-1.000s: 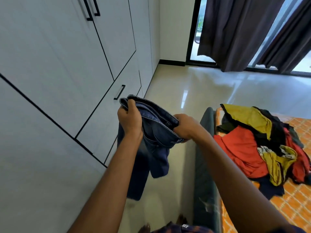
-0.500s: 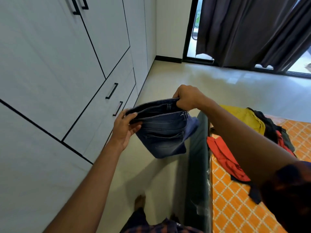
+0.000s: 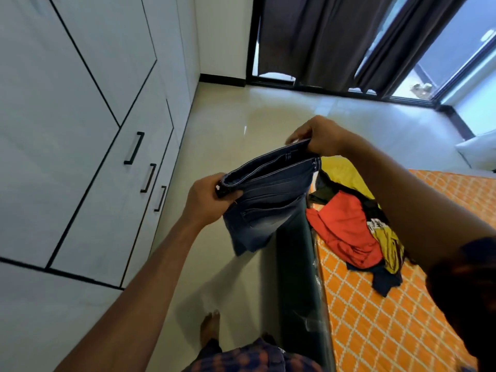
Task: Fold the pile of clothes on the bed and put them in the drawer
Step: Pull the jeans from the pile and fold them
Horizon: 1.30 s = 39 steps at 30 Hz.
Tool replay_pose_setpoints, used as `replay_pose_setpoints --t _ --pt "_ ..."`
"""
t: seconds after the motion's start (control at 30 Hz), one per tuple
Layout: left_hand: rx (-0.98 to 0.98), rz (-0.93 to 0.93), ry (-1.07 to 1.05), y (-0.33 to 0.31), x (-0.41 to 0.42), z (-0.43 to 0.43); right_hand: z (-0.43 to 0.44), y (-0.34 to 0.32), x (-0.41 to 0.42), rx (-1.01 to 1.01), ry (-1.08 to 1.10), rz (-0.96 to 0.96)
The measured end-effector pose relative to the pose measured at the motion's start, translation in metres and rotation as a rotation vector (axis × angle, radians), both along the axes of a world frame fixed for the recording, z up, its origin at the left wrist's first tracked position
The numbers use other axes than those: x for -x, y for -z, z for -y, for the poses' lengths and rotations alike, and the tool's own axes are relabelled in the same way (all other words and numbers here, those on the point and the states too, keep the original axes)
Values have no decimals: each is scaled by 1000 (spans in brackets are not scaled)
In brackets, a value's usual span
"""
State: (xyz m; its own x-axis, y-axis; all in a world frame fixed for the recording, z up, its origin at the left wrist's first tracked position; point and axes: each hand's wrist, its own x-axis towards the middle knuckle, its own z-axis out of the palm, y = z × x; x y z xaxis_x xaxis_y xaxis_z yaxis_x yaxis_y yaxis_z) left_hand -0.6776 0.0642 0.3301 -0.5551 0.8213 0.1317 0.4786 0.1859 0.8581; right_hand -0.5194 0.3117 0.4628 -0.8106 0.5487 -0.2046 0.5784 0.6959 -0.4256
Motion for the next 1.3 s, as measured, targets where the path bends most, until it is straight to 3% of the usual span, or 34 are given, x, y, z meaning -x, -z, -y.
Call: replay_pose_setpoints --t 0.07,0.13,0.23,0.3,0.43,0.63,0.7,0.83,0.9,0.97,1.03,1.2,1.3 --pt "-90 14 54 -9 -8 -16 -6 9 -13 156 323 -241" --pt "-180 72 52 -18 -21 -32 -5 34 -28 487 732 -371" --pt "-182 44 86 -20 -29 -45 8 89 -41 1038 948 -475" --pt "-146 91 128 -18 -26 -44 17 112 -38 1122 1051 -637" --pt "-48 90 162 -12 -2 -29 37 132 -17 1032 1139 -735" --pt "-89 51 52 -10 32 -5 60 129 13 1126 1053 -716" --pt "-152 -133 -19 -16 37 2 65 127 22 1132 1021 -711" --pt "-145 -783 -113 -30 29 -3 74 122 44 1120 1022 -735" --pt "-116 -888 -29 -25 19 -13 77 113 52 1098 1041 -752" --pt "-62 -881 85 -14 12 -22 75 103 57 1012 1009 -733" --pt "23 -729 141 -8 6 -32 72 93 59 865 928 -659" --pt "296 -430 42 -10 -9 -55 70 77 55 724 748 -526" --pt "357 -224 50 -11 -4 -70 73 65 54 658 634 -472"
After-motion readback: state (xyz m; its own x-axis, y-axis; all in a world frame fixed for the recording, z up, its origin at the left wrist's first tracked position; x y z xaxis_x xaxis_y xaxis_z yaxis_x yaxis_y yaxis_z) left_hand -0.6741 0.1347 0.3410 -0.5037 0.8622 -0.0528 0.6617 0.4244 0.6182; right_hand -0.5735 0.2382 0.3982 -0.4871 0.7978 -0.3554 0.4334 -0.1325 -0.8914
